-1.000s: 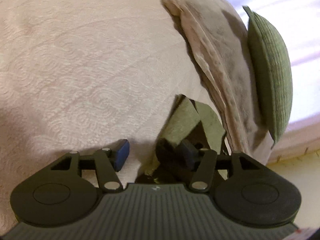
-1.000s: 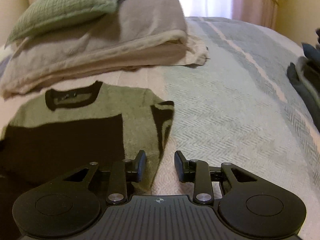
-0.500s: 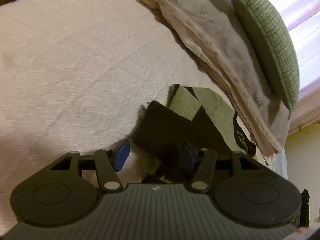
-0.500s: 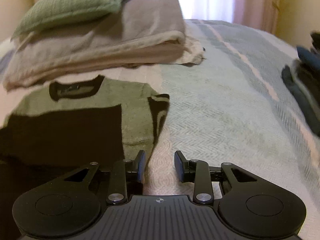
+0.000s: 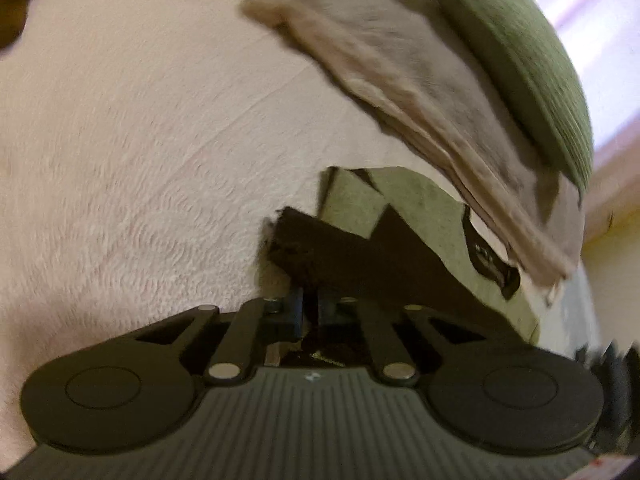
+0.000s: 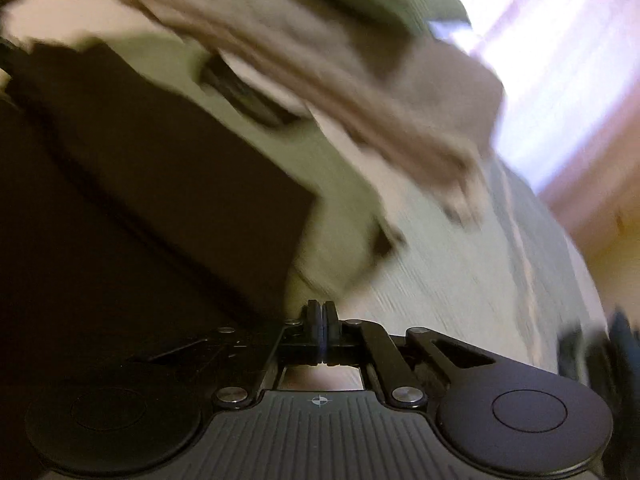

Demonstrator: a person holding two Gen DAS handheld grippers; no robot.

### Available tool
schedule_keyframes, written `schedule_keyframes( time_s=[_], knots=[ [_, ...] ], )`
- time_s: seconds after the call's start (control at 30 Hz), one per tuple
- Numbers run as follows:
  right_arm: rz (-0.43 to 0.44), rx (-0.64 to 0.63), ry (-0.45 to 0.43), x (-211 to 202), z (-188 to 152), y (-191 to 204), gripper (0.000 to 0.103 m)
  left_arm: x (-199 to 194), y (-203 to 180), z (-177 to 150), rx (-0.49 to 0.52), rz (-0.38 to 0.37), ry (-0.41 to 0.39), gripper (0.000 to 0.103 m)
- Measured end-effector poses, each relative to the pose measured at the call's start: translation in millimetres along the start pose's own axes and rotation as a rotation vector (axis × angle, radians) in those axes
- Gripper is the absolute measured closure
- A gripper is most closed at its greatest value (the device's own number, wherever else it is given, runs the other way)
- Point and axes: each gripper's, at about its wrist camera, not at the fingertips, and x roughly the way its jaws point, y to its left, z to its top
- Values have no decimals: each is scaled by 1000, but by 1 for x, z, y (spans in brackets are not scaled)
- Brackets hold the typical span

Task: Fold large clothes

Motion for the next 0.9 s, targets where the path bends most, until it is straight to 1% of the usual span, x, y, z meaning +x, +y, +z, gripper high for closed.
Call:
schedule_keyframes(
  time_s=[0.03,0.07,0.13,0.17,0.2,0.23,0.27,0.3,0.37,0.43,0.47,0.5,0.53,0.57,0.6,0.63,0.67,0.7,0.73,0.77,0.83,0.87,0.9],
  knots=[
    [23,49,59,6,-5,-11,103,-2,-2,-1,22,4,4,99],
    [37,89,84,6,-8,-18,103,-3,-2,-1,33,7,13,99],
    [84,179,56,-9,-8,-30,103,-4,1,-1,24,-6,21,97],
    [118,212,35,-18,-5,-32,103,-4,4,0,5,-13,22,92],
    [165,227,2,-27,-1,-32,99,-4,7,1,-24,-16,21,89],
    [176,211,-28,-34,1,-28,90,-4,10,2,-51,-26,22,88],
    [174,166,-57,-40,3,-20,75,-4,12,2,-74,-34,24,88],
    [159,102,-83,-43,4,-10,69,-4,12,3,-88,-34,26,86],
    [110,-43,-106,-41,1,13,67,-2,12,2,-91,-35,35,85],
    [63,-135,-105,-34,-3,28,67,-1,12,2,-94,-30,41,85],
    [57,-149,-113,-30,-2,31,67,1,13,3,-112,-35,46,81],
    [67,-142,-113,-28,-2,31,67,3,14,3,-146,-46,55,73],
    [78,-128,-112,-27,-3,30,67,5,16,3,-180,-55,61,70],
    [81,-117,-115,-27,-1,31,67,6,17,2,-207,-56,57,70],
    [79,-111,-116,-28,0,30,67,7,15,2,-212,-34,42,71],
    [79,-105,-115,-28,2,28,67,6,10,3,-191,14,12,73],
    [81,-95,-111,-28,2,27,67,5,4,5,-151,57,-26,82],
    [81,-81,-104,-31,1,25,67,4,-4,7,-99,78,-60,97],
    [78,-67,-99,-32,0,22,67,3,-13,8,-42,100,-83,99],
    [71,-49,-94,-32,-2,18,67,1,-26,9,34,126,-109,99],
    [59,-12,-89,-34,-2,12,67,-4,-60,2,280,167,-172,99],
    [58,12,-87,-35,-4,8,67,-2,-76,-4,411,183,-185,99],
    [65,43,-79,-36,-5,4,67,2,-91,-13,549,181,-172,99]
  ],
)
